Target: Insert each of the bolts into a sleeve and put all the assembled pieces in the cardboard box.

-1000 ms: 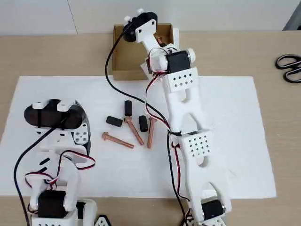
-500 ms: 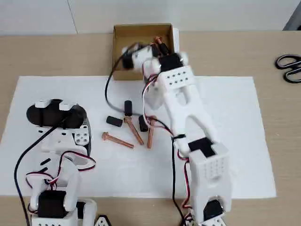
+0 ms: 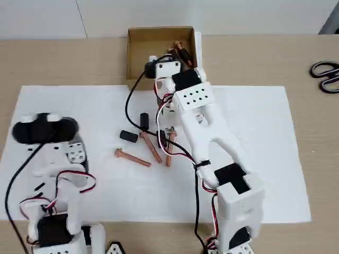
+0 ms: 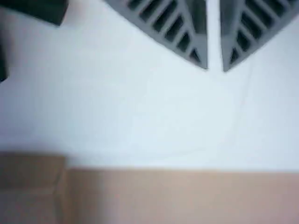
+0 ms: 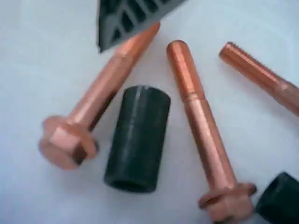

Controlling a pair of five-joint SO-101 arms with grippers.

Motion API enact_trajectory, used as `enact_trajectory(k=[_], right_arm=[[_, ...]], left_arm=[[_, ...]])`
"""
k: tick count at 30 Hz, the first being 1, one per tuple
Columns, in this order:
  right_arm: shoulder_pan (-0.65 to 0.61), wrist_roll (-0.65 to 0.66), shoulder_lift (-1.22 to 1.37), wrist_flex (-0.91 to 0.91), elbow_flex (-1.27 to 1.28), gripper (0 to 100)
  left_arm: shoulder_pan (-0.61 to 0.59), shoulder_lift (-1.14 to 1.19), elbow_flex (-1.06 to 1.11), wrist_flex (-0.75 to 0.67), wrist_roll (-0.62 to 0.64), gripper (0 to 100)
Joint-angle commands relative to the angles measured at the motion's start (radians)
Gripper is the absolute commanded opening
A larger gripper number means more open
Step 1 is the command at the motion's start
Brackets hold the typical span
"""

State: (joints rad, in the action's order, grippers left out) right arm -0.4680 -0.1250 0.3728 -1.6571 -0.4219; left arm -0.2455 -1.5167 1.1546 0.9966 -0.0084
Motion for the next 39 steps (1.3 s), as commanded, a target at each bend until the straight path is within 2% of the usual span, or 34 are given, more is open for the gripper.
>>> enact_trajectory(k=[1, 4, 9, 19, 28, 39], right_arm=[[0.030, -0.061, -0.062, -0.012, -0.008, 25.4], [0.073, -0.204, -0.054, 0.001, -0.011, 25.5], [0.104, -0.396, 0.025, 0.136, 0.005, 25.3], [-0.024, -0.400, 0.183, 0.414, 0.002, 25.5], [-0.102, -0.402, 0.182, 0.409, -0.055, 25.3], [-0.154, -0.404, 0.205, 0.524, -0.057, 25.3]], left_arm=[[-0.021, -0.002, -0.002, 0.087, 0.002, 1], [-0.014, 0.000, -0.002, 0.114, 0.002, 1], [-0.017, 0.020, 0.004, 0.114, 0.002, 1], [-0.017, 0.189, -0.030, 0.091, 0.002, 1], [-0.017, 0.189, -0.028, 0.091, 0.002, 1], [-0.017, 0.189, -0.028, 0.091, 0.002, 1]])
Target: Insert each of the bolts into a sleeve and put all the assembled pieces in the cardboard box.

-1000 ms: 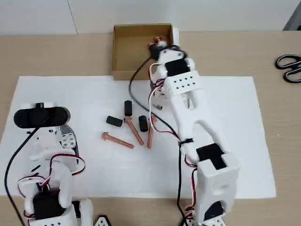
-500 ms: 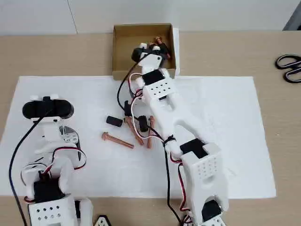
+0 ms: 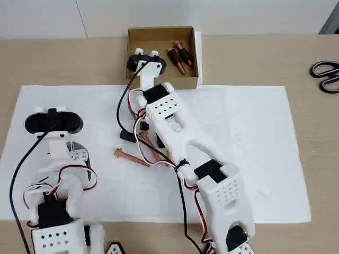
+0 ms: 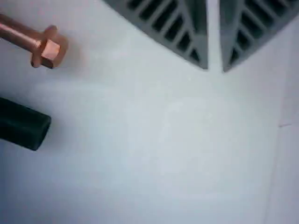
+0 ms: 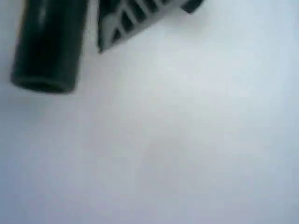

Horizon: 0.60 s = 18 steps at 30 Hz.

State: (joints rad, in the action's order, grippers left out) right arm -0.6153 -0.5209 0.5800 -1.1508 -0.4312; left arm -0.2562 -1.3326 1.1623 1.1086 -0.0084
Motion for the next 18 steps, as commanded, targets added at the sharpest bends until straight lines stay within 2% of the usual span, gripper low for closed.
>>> enact_trajectory(k=[1, 12, 15, 18], right_arm=[[-0.007, -0.009, 0.007, 0.030, -0.048, 25.3], [-0.007, -0.009, 0.116, 0.130, -0.048, 24.9], [-0.007, -0.009, 0.134, 0.136, -0.048, 16.8], [-0.007, -0.005, 0.137, 0.142, -0.048, 1.3]], left_arm=[[-0.006, 0.005, -0.036, -0.021, 0.002, 1], [-0.006, 0.005, -0.035, -0.021, 0.002, 1], [-0.006, 0.005, -0.035, -0.021, 0.002, 1], [-0.006, 0.005, -0.035, -0.021, 0.002, 1]])
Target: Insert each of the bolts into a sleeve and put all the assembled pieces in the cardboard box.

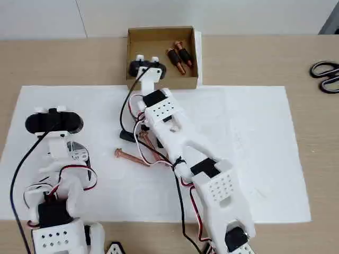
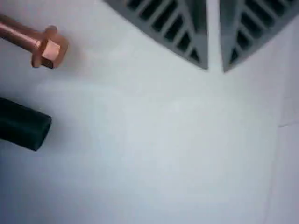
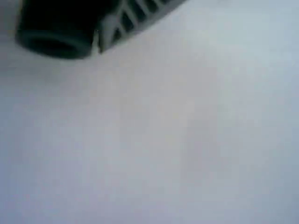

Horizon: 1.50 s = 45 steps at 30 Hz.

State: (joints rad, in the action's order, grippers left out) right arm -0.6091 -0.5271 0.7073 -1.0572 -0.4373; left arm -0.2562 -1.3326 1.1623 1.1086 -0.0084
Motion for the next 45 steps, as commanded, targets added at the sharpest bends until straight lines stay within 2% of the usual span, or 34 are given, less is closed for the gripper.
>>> enact_trajectory(k=[1, 3, 13, 24, 31, 33, 38, 45], right_arm=[[-0.013, 0.002, 0.008, 0.048, -0.041, 0.1], [-0.013, 0.000, 0.005, 0.048, -0.041, 3.0], [0.039, 0.000, -0.036, 0.022, -0.044, 0.3], [0.151, 0.003, -0.297, -0.280, -0.046, 0.3], [0.289, 0.008, -0.429, -0.446, -0.046, 0.3], [0.298, 0.064, -0.487, -0.483, -0.046, 0.3], [0.259, 0.316, -0.610, -0.647, -0.041, 0.3], [0.317, 0.336, -0.831, -0.671, -0.038, 0.3]], left_arm=[[-0.006, 0.005, -0.035, -0.021, 0.002, 1], [-0.006, 0.005, -0.035, -0.021, 0.002, 1], [-0.006, 0.003, -0.035, -0.020, 0.002, 1], [-0.003, 0.003, -0.036, -0.017, 0.002, 1], [0.000, 0.003, -0.036, -0.017, 0.002, 1], [0.000, 0.003, -0.036, -0.017, 0.002, 1], [0.000, 0.003, -0.048, -0.020, 0.003, 1], [0.002, 0.003, -0.165, -0.017, 0.002, 1]])
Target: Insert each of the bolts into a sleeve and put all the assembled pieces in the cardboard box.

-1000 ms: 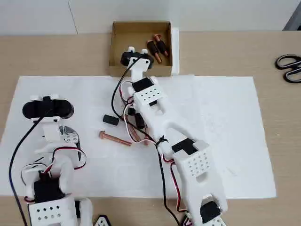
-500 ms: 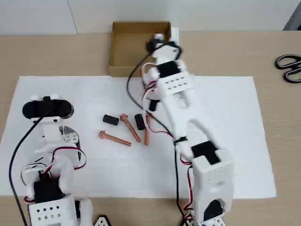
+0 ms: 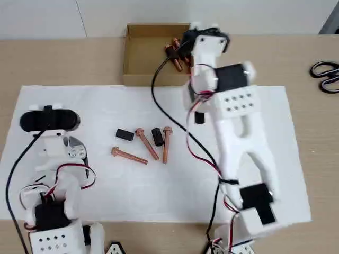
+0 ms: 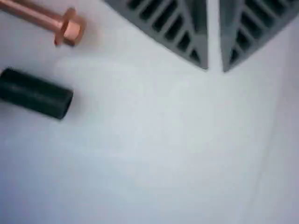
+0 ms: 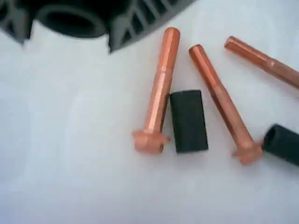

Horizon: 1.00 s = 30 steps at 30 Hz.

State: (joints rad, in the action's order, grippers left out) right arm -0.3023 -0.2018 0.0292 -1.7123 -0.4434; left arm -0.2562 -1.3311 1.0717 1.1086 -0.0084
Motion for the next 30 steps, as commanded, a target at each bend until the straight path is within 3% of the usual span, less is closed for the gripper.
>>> enact_trajectory(k=[1, 5, 8, 11, 15, 21, 30], right_arm=[[0.010, 0.011, -0.194, -0.016, -0.032, 0.3], [0.008, 0.015, -0.338, -0.010, -0.002, 0.4], [-0.019, 0.043, -0.429, -0.010, 0.098, 0.4], [-0.028, 0.086, -0.499, 0.044, 0.276, 0.4], [-0.001, 0.086, -0.590, 0.302, 0.574, 0.4], [-0.010, 0.086, -0.834, 0.794, 1.065, 0.4], [-0.010, 0.120, -1.388, 1.307, 1.700, 0.4]], left_arm=[[0.002, 0.002, -0.082, -0.017, 0.002, 1], [0.052, 0.002, -0.079, -0.003, 0.003, 1], [0.169, 0.003, -0.077, 0.014, 0.012, 1], [0.282, 0.006, -0.085, 0.014, 0.115, 1], [0.387, 0.009, -0.085, 0.014, 0.253, 1], [0.456, 0.009, -0.114, 0.038, 0.261, 1], [0.454, 0.011, -0.205, 0.109, 0.262, 1]])
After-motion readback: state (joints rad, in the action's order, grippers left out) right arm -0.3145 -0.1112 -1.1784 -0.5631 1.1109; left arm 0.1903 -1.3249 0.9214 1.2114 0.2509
